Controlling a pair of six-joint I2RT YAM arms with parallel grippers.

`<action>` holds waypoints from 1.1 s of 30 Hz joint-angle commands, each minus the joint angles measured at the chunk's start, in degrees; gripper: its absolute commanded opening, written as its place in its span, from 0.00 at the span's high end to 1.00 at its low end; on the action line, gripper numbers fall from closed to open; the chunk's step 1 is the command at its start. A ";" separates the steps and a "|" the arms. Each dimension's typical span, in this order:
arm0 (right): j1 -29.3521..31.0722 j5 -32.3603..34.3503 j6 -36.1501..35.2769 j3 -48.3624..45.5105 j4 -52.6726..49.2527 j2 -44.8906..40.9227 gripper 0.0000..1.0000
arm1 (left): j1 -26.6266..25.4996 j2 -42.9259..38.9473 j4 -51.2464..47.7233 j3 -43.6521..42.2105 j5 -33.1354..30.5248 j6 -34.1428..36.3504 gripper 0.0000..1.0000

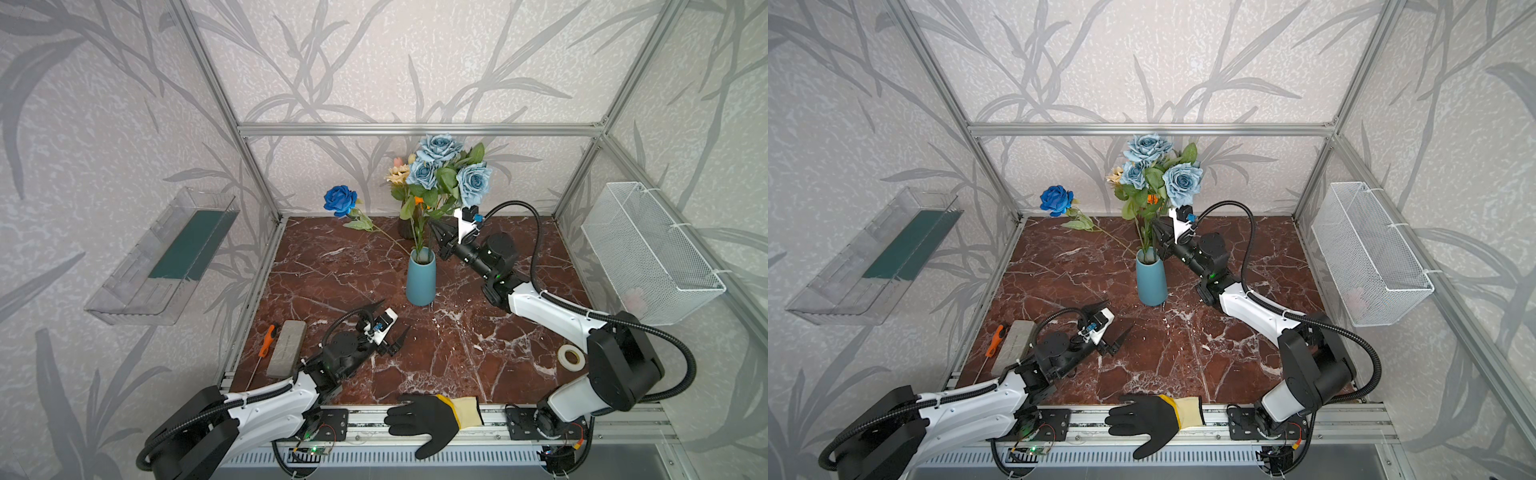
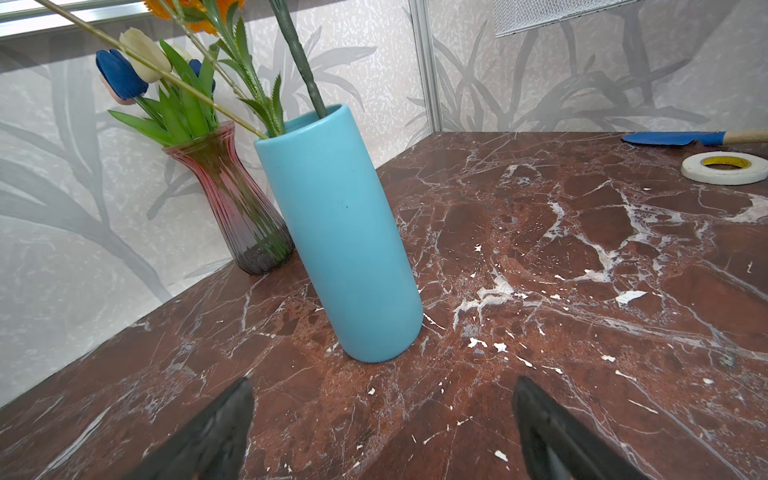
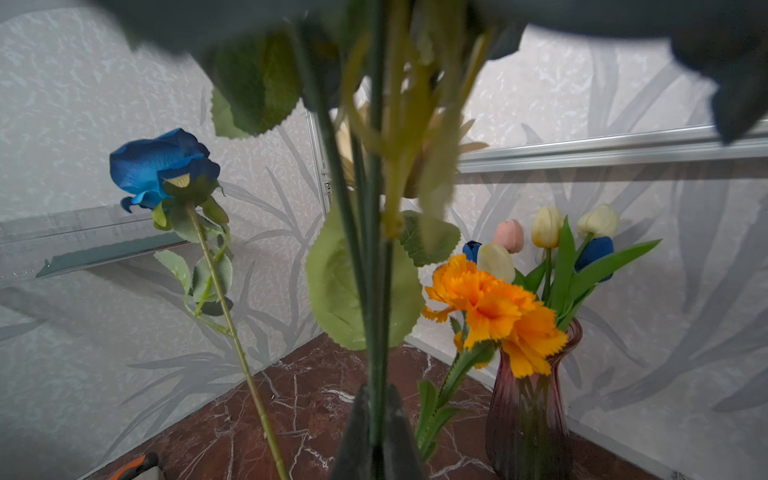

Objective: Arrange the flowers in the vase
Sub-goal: 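Carry the blue hydrangea bunch upright over the teal vase with the right gripper, then lower the stems into the teal vase while the left gripper moves to the vase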

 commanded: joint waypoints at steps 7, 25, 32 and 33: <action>0.74 0.95 -4.50 -3.75 -2.30 0.34 0.94 | -0.17 0.31 1.27 1.53 0.28 1.34 0.03; 1.55 1.56 -10.92 -7.40 -9.35 -6.22 0.34 | 0.09 -0.46 3.25 2.66 -5.89 -3.00 0.01; 1.63 -0.27 -10.93 -14.92 -3.20 -11.87 0.16 | 3.92 12.61 11.07 10.15 -2.18 -2.95 0.01; 1.63 -0.84 -11.32 -15.96 -2.67 -12.68 0.14 | 3.89 15.83 13.10 12.13 -2.13 -1.98 0.01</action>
